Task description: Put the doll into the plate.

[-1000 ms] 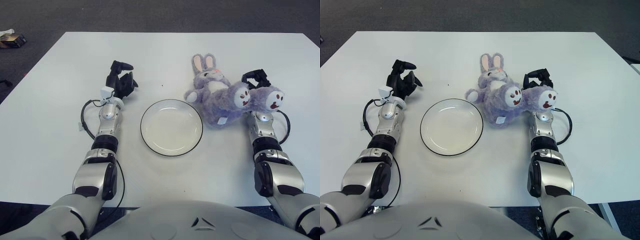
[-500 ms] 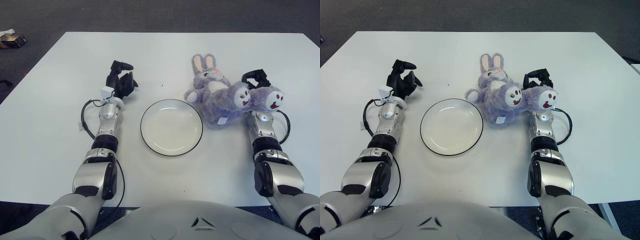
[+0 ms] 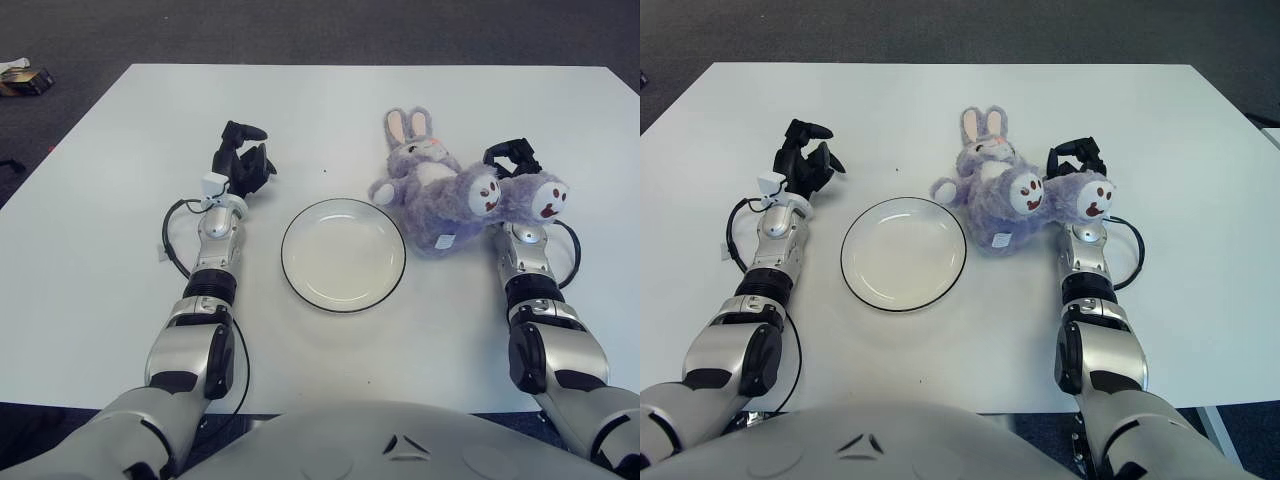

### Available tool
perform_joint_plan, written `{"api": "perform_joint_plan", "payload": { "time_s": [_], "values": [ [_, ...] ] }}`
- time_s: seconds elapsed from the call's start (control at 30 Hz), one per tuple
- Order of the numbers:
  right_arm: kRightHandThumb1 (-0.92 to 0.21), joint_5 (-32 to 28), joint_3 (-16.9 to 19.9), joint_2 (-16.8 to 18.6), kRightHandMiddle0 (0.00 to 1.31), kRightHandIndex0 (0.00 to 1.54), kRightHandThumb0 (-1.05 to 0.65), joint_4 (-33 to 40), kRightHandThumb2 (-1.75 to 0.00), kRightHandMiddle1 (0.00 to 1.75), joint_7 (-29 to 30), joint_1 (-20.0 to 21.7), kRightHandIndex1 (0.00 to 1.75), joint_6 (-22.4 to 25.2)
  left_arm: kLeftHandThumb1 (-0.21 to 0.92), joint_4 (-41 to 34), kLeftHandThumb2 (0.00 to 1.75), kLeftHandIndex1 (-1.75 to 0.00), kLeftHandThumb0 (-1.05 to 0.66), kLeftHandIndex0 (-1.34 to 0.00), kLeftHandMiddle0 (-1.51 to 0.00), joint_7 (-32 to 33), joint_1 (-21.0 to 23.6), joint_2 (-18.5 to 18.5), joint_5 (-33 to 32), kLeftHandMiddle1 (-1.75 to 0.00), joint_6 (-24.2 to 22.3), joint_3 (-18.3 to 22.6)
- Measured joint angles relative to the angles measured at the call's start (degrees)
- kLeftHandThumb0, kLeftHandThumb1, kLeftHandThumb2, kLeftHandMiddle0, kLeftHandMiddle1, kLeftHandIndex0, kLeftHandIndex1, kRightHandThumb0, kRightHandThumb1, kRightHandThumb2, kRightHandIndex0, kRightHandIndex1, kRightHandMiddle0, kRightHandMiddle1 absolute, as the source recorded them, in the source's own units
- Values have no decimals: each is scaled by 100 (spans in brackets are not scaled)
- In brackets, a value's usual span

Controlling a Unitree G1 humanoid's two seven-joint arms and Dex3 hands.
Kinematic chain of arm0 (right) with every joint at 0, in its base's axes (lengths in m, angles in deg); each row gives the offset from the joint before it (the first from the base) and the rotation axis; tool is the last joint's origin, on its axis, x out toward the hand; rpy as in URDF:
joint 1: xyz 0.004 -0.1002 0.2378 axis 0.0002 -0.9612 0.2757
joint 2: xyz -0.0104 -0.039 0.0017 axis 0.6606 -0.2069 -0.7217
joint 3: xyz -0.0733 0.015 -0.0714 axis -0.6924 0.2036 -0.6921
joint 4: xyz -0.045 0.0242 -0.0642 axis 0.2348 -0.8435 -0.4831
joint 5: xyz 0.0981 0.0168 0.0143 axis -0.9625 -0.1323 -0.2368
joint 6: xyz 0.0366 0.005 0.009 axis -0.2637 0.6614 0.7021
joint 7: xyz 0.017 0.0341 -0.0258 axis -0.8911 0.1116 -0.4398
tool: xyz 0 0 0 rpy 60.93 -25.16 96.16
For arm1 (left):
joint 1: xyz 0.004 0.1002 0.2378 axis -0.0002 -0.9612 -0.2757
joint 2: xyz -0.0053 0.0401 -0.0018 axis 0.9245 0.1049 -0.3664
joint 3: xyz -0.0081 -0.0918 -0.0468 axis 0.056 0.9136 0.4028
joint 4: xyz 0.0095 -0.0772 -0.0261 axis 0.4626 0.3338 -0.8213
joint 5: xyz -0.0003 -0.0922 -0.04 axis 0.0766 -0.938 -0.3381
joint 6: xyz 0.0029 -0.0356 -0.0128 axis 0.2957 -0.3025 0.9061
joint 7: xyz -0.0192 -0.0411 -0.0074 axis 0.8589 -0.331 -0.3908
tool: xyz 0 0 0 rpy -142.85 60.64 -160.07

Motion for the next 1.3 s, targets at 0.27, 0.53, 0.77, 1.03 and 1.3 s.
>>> {"api": "perform_joint_plan", "payload": {
  "time_s": [0.27,0.53,0.77,1.03,1.3],
  "values": [
    [-71,-36,143,-45,36,83,-38,183,-77,171,150,-131,175,-71,82,-1,65,-175,-36,-27,-80,0,16,1,1,-175,0,0],
    [-87,-493,455,-31,40,77,-36,351,-43,157,13,-178,170,-105,82,20,65,-175,-36,-27,-80,1,36,7,1,-175,0,4],
    [-92,-754,545,-19,40,68,-36,582,-34,155,-232,-188,156,-69,81,101,65,-175,-36,-27,-80,10,86,37,0,-175,1,21],
    [-92,-785,513,-172,39,69,-35,782,-34,155,-635,-201,126,-85,81,226,65,-175,-36,-27,-80,26,160,44,3,-175,7,19],
    [-92,-586,412,-438,36,77,-35,1122,-36,156,-817,-281,88,-67,81,259,66,-175,-36,-27,-80,40,190,25,9,-175,40,15]
  ]
}}
